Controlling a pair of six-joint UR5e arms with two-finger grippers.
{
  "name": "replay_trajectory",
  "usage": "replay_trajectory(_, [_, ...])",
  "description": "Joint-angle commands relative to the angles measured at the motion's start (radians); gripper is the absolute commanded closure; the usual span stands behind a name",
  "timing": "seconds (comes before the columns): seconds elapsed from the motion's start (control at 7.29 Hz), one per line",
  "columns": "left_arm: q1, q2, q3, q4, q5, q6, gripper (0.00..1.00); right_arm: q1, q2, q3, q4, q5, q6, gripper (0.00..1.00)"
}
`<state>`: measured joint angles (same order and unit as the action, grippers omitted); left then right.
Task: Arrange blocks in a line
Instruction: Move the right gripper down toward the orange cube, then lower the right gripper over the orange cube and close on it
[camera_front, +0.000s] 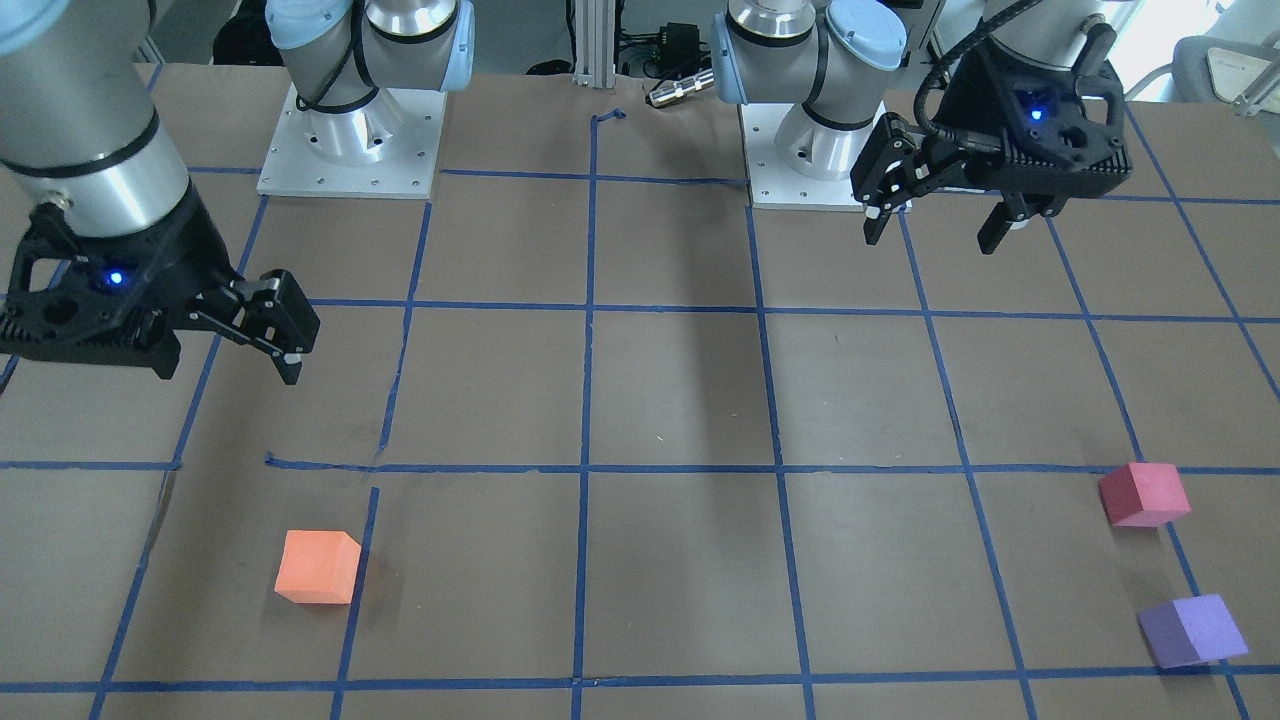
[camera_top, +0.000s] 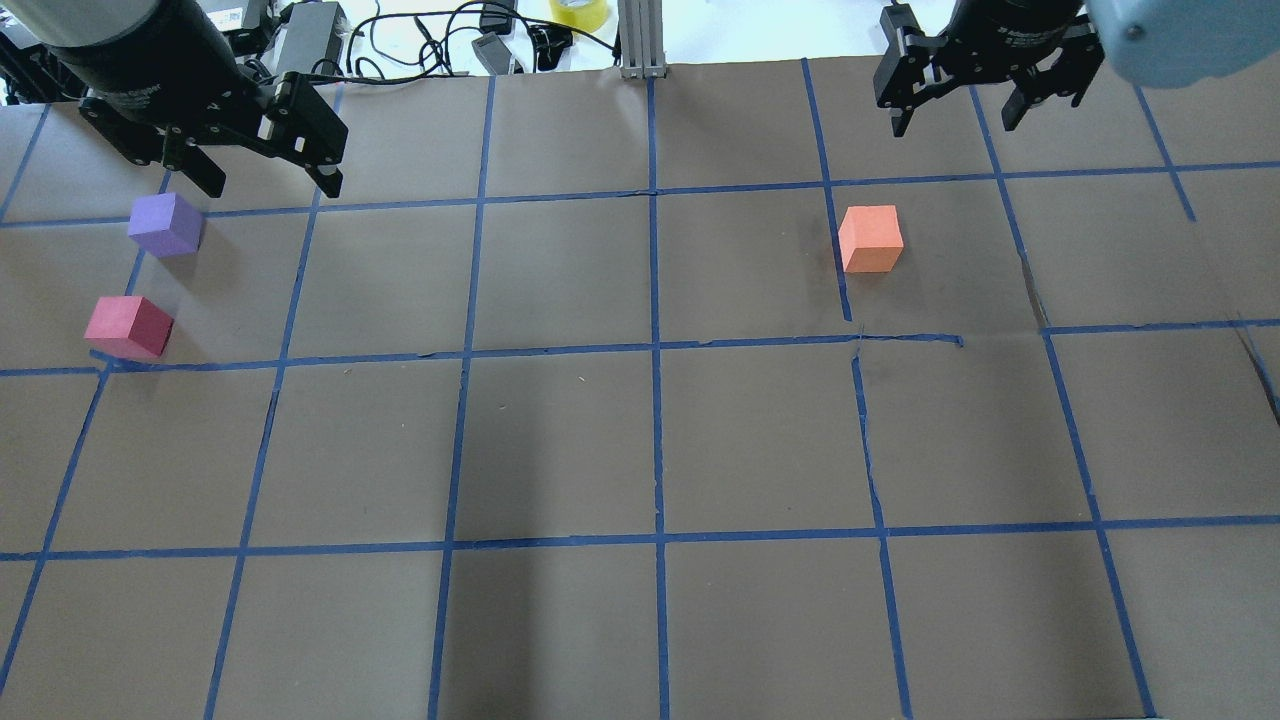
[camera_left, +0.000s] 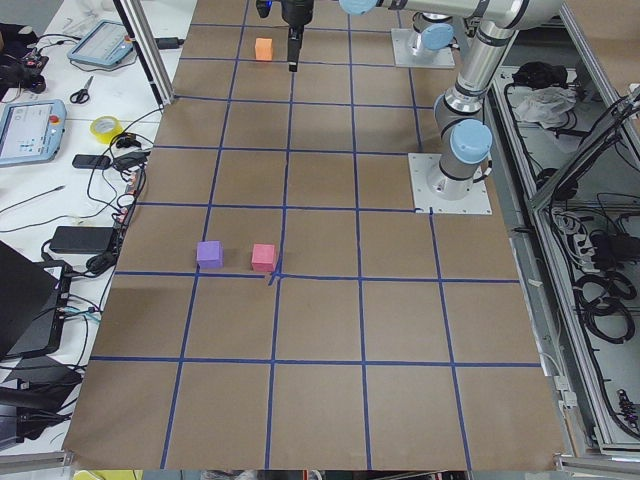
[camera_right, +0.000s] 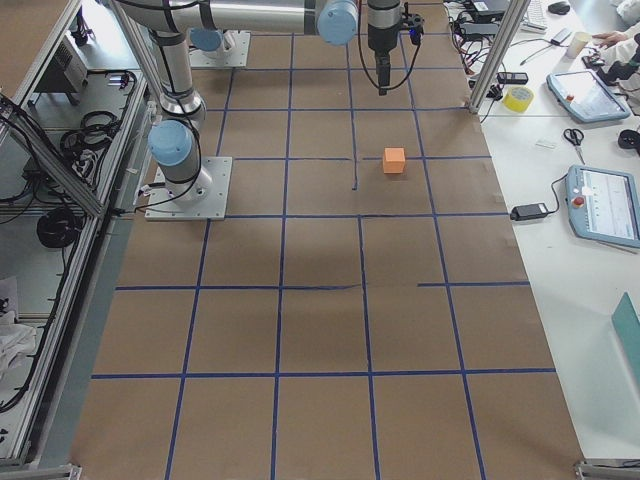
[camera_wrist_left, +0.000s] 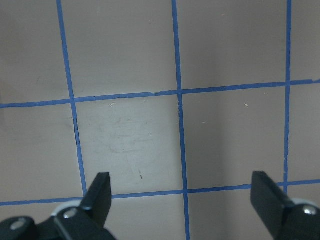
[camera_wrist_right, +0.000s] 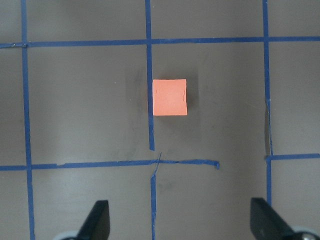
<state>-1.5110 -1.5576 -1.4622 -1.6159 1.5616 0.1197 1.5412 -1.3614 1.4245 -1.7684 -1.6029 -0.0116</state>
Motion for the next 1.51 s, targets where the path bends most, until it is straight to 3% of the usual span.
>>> replay_trajectory(0.0, [0.0, 0.004, -0.004, 0.001, 0.0, 0.001, 0.0, -0.001, 0.16, -0.035, -0.091, 0.0, 0.001, 0.08])
replay_trajectory(0.27, [0.0, 0.004, -0.006, -0.001, 0.0, 0.003, 0.0, -0.009, 0.278, -0.015, -0.196, 0.0, 0.001, 0.0])
replay_trajectory(0.69, [0.0, 0.004, -0.006, -0.001, 0.0, 0.002, 0.0, -0.01, 0.384, -0.007, -0.256, 0.001, 0.012, 0.0])
replay_trajectory(1.37, [0.005, 0.004, -0.006, 0.001, -0.002, 0.003, 0.0, -0.01, 0.418, 0.042, -0.256, -0.002, 0.007, 0.0])
